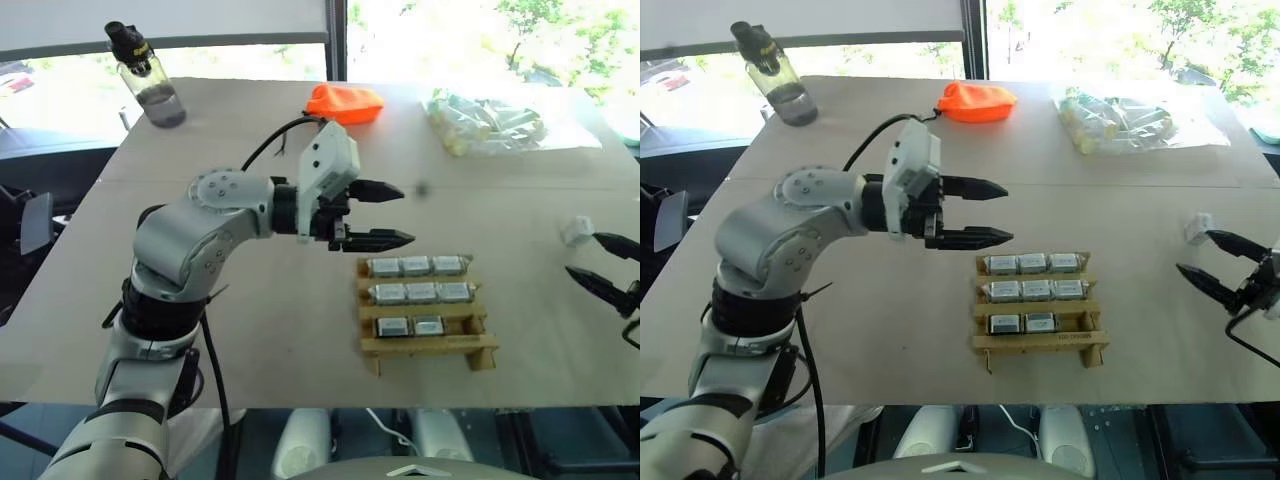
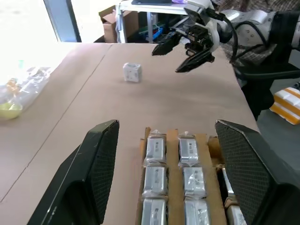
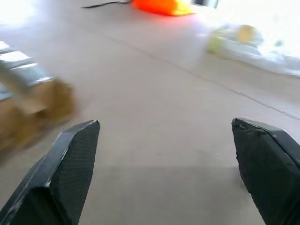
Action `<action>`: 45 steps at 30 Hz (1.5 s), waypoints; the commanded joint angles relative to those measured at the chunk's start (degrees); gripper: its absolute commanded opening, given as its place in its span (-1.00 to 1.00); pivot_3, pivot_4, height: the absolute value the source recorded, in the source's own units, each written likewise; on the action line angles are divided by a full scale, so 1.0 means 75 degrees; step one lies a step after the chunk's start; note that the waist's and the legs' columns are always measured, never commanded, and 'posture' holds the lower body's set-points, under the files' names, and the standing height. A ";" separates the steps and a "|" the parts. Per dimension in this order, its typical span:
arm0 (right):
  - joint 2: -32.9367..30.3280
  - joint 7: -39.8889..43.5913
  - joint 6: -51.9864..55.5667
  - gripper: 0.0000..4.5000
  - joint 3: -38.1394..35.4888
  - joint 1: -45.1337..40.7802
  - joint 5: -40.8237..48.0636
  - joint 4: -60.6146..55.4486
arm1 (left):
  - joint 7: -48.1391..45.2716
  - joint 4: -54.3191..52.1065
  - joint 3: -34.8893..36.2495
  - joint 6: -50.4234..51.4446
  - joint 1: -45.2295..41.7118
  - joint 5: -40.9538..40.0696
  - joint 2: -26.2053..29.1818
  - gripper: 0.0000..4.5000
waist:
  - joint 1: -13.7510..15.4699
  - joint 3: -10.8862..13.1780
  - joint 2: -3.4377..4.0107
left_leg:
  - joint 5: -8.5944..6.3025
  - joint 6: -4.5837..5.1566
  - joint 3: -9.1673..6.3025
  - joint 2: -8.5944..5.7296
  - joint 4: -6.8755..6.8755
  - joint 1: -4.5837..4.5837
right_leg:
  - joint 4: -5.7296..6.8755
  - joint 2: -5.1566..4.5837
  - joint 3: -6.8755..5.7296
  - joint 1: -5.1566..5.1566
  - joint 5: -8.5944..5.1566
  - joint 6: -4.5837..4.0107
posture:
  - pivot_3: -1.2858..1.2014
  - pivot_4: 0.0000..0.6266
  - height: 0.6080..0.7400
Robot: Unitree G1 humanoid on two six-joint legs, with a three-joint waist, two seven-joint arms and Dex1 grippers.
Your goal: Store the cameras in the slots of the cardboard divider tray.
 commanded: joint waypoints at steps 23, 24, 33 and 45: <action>0.1553 -0.4321 0.2873 0.88 -0.0264 -0.2404 -0.2352 0.0274 | 0.1090 -0.0843 0.0703 0.0534 0.0582 -0.0408 0.0505 0.52 | -0.0006 -0.0002 0.0005 | 0.0001 -0.0002 -0.0003 -0.0001 -0.0008 -0.0008 | -0.0006 0.0005 -0.0004 -0.0006 0.0001 0.0001 | 0.03 -0.52 1.00; 0.1586 -0.4383 0.2873 0.76 -0.0298 -0.2447 -0.2372 0.0309 | 0.1088 -0.0836 0.0702 0.0533 0.0588 -0.0411 0.0523 0.53 | -0.0010 -0.0002 0.0005 | 0.0001 -0.0002 -0.0002 -0.0001 -0.0008 -0.0008 | -0.0007 0.0005 -0.0003 -0.0006 0.0001 0.0001 | 0.03 -0.52 1.00; 0.1545 -0.4024 0.2557 -0.66 -0.0333 -0.2462 -0.2472 0.0296 | 0.1052 -0.0896 0.0727 0.0526 0.0723 -0.0484 0.0669 0.53 | -0.0020 -0.0002 0.0005 | 0.0001 -0.0002 0.0001 -0.0001 -0.0010 -0.0008 | -0.0008 0.0006 0.0000 -0.0007 0.0001 0.0001 | 0.03 -0.52 1.00; -0.0183 0.2665 0.1027 -0.66 -0.0294 -0.0380 -0.1058 -0.2138 | -0.0061 -0.1132 0.0746 -0.0337 0.1675 -0.0400 0.1562 0.53 | -0.0020 0.0005 0.0011 | -0.0001 -0.0001 -0.0003 0.0004 -0.0026 -0.0008 | -0.0021 0.0014 -0.0003 -0.0011 -0.0001 0.0002 | 0.03 -0.52 1.00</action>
